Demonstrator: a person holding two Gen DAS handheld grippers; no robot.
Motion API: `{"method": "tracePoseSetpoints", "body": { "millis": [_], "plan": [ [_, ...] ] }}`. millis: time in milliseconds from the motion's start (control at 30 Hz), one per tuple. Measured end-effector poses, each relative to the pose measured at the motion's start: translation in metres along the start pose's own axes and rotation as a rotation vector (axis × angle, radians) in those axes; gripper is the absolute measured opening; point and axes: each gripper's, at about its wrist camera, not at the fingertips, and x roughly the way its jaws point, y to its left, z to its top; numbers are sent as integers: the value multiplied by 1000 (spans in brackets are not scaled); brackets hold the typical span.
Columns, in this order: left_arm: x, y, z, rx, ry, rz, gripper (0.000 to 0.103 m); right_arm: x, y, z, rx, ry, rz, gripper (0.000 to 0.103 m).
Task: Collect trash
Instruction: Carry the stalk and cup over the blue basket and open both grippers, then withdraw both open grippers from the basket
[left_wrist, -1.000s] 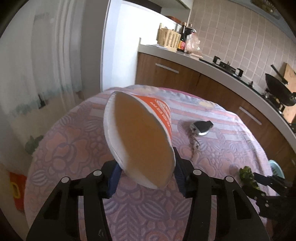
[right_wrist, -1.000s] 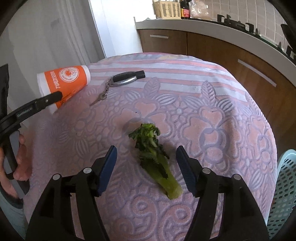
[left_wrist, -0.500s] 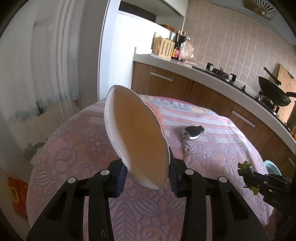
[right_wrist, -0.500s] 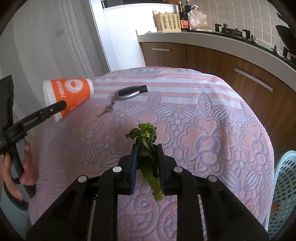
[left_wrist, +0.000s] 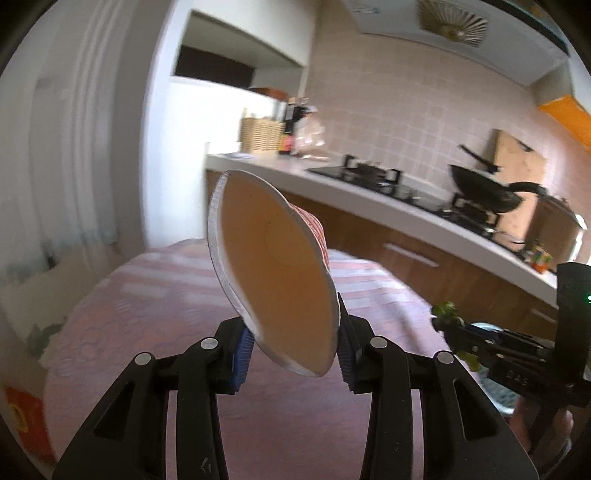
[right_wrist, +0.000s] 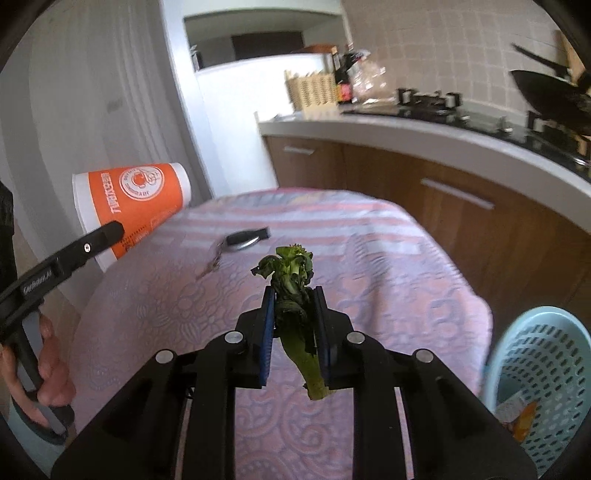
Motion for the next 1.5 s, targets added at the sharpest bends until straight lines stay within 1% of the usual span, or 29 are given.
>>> {"method": "tracePoseSetpoints", "body": {
  "millis": [33, 67, 233, 400, 467, 567, 700, 767, 867, 933, 1033, 1133, 1200, 1233, 1267, 1300, 1333, 1367, 1433, 1500],
  "plan": [
    [3, -12, 0, 3, 9, -33, 37, -7, -5, 1, 8, -11, -10, 17],
    [4, -21, -1, 10, 13, -50, 37, -16, -12, 1, 18, -25, -27, 17],
    [16, -91, -8, 99, 37, -160, 37, -55, -50, 0, 69, -69, -110, 17],
    [35, -160, -13, 185, 73, -255, 37, -94, -102, -13, 158, -102, -212, 17],
    [42, -182, -17, 208, 94, -282, 37, -106, -126, -22, 204, -105, -255, 17],
    [58, -218, -29, 250, 129, -319, 37, -120, -163, -37, 285, -96, -303, 17],
    [77, -253, -43, 274, 177, -358, 37, -132, -202, -56, 360, -70, -354, 17],
    [86, -267, -51, 282, 204, -376, 38, -134, -220, -66, 398, -44, -375, 17],
    [105, -290, -65, 304, 268, -400, 38, -131, -240, -82, 449, 6, -383, 18],
    [115, -299, -74, 311, 307, -414, 39, -126, -253, -93, 483, 44, -385, 18],
    [128, -304, -82, 278, 358, -442, 39, -121, -265, -106, 512, 83, -393, 18],
    [136, -308, -87, 283, 377, -425, 39, -117, -271, -114, 521, 100, -386, 19],
    [139, -311, -91, 295, 390, -415, 41, -115, -272, -115, 520, 106, -384, 19],
    [140, -312, -93, 299, 398, -411, 44, -113, -273, -115, 519, 112, -382, 19],
    [141, -312, -94, 299, 409, -406, 46, -111, -272, -116, 519, 122, -378, 19],
    [142, -311, -95, 298, 414, -403, 47, -110, -271, -116, 520, 127, -375, 21],
    [142, -310, -96, 296, 420, -399, 52, -109, -271, -116, 522, 130, -373, 23],
    [141, -307, -96, 291, 419, -391, 58, -109, -271, -116, 526, 127, -368, 28],
    [138, -302, -95, 286, 408, -382, 60, -110, -270, -115, 526, 117, -363, 39],
    [132, -297, -91, 279, 391, -380, 60, -115, -266, -113, 516, 103, -375, 41]
  ]
}}
